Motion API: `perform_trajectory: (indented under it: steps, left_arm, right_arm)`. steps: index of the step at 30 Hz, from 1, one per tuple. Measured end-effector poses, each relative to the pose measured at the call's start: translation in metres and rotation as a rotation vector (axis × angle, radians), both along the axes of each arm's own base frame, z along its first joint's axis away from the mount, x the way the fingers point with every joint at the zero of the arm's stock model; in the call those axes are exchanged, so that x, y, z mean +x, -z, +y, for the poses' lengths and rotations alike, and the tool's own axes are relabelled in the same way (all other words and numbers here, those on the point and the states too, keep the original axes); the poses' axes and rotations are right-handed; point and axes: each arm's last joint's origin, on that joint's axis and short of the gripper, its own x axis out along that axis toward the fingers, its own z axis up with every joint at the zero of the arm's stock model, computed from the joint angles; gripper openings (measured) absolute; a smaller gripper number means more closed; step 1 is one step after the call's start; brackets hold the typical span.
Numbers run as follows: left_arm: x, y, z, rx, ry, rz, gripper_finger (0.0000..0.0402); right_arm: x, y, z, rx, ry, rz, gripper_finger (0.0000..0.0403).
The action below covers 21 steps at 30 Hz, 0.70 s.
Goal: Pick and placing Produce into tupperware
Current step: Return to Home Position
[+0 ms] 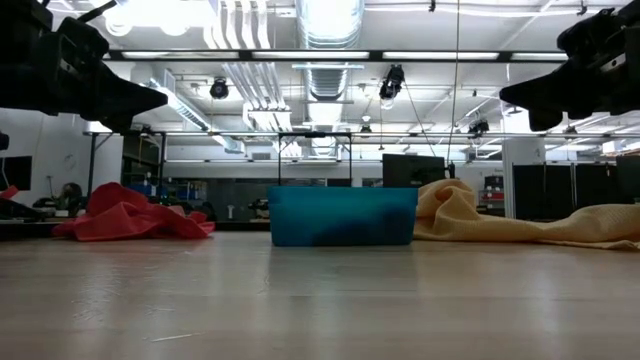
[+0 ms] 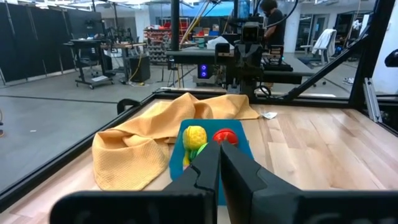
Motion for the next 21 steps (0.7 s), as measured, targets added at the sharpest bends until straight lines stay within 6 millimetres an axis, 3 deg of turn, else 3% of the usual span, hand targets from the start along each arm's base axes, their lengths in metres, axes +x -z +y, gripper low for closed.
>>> perform_trajectory:
  steps: [21]
  left_arm:
    - [0.0001, -0.0016, 0.0001, 0.002, -0.002, -0.018, 0.0000]
  right_arm:
    - [0.0001, 0.0011, 0.0000, 0.060, 0.000, 0.005, 0.0009]
